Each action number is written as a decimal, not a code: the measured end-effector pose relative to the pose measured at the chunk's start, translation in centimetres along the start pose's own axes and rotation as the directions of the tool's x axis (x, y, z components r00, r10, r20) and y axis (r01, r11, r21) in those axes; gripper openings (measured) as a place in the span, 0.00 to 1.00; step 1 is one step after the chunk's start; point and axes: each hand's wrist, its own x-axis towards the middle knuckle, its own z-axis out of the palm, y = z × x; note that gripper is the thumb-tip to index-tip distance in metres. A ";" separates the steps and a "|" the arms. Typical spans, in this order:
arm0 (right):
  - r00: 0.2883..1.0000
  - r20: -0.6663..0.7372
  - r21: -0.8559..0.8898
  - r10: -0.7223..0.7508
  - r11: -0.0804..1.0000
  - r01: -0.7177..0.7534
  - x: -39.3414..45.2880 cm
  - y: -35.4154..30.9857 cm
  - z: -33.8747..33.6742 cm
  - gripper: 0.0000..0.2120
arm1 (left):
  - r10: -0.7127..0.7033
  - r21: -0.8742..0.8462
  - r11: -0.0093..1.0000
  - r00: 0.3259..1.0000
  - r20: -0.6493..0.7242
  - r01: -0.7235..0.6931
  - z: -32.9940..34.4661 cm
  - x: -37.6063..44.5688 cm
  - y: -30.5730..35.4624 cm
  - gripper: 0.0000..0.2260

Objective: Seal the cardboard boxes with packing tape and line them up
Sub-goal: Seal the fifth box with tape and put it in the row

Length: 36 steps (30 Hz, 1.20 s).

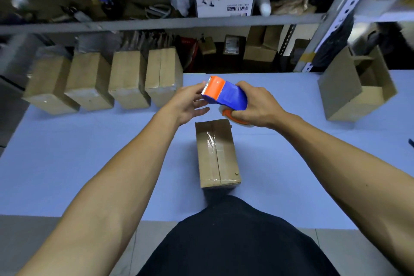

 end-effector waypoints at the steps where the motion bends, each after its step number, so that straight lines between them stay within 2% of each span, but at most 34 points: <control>1: 1.000 0.006 0.005 -0.010 1.000 0.010 0.0 -0.1 0.0 0.22 | 0.011 -0.007 1.000 1.000 -0.004 -0.011 -0.1 -0.1 0.0 0.06; 3: 1.000 0.005 -0.009 -0.030 1.000 0.030 0.0 -0.1 0.0 0.22 | 0.057 0.014 0.998 0.998 -0.030 -0.057 -0.2 -0.3 0.1 0.04; 6: 0.997 0.003 -0.147 -0.081 0.986 0.081 0.4 -0.2 0.2 0.23 | 0.138 0.132 0.984 0.983 -0.118 -0.122 -0.2 -0.5 0.2 0.03; 9: 0.994 0.021 -0.270 -0.107 0.957 0.109 0.8 0.0 0.2 0.36 | 0.201 0.197 0.967 0.960 -0.195 -0.163 -0.6 -0.6 0.0 0.03; 11: 0.987 0.039 -0.323 -0.155 0.933 0.159 0.9 0.1 0.2 0.38 | 0.230 0.219 0.959 0.947 -0.225 -0.181 -1.0 -0.6 -0.5 0.04; 13: 0.976 0.063 -0.323 -0.207 0.922 0.216 0.8 0.2 0.4 0.34 | 0.242 0.229 0.955 0.943 -0.230 -0.189 -1.4 -0.7 -1.1 0.05; 15: 0.977 0.083 -0.271 -0.195 0.939 0.210 0.9 0.3 0.8 0.32 | 0.251 0.239 0.951 0.943 -0.220 -0.197 -1.6 -0.7 -1.7 0.06; 19: 0.978 0.106 -0.283 -0.179 0.938 0.203 1.1 0.5 1.1 0.37 | 0.257 0.239 0.949 0.944 -0.205 -0.207 -1.9 -0.7 -2.6 0.03; 23: 0.966 0.155 -0.240 -0.209 0.940 0.242 0.9 1.2 0.8 0.37 | 0.236 0.220 0.958 0.943 -0.233 -0.185 -2.1 -0.5 -3.3 0.06; 27: 0.969 0.149 -0.254 -0.195 0.940 0.228 -0.1 3.1 0.5 0.34 | 0.145 0.090 0.989 0.925 -0.350 -0.121 -4.0 -0.4 -4.9 0.07; 31: 0.964 0.195 -0.321 -0.182 0.917 0.238 -0.8 5.1 0.4 0.33 | 0.049 0.075 0.997 0.951 -0.307 -0.028 -5.1 -0.6 -7.3 0.06; 36: 0.965 0.185 -0.293 -0.184 0.927 0.233 -0.5 5.9 1.0 0.33 | -0.011 0.044 0.999 0.953 -0.302 0.026 -4.7 -0.4 -8.7 0.03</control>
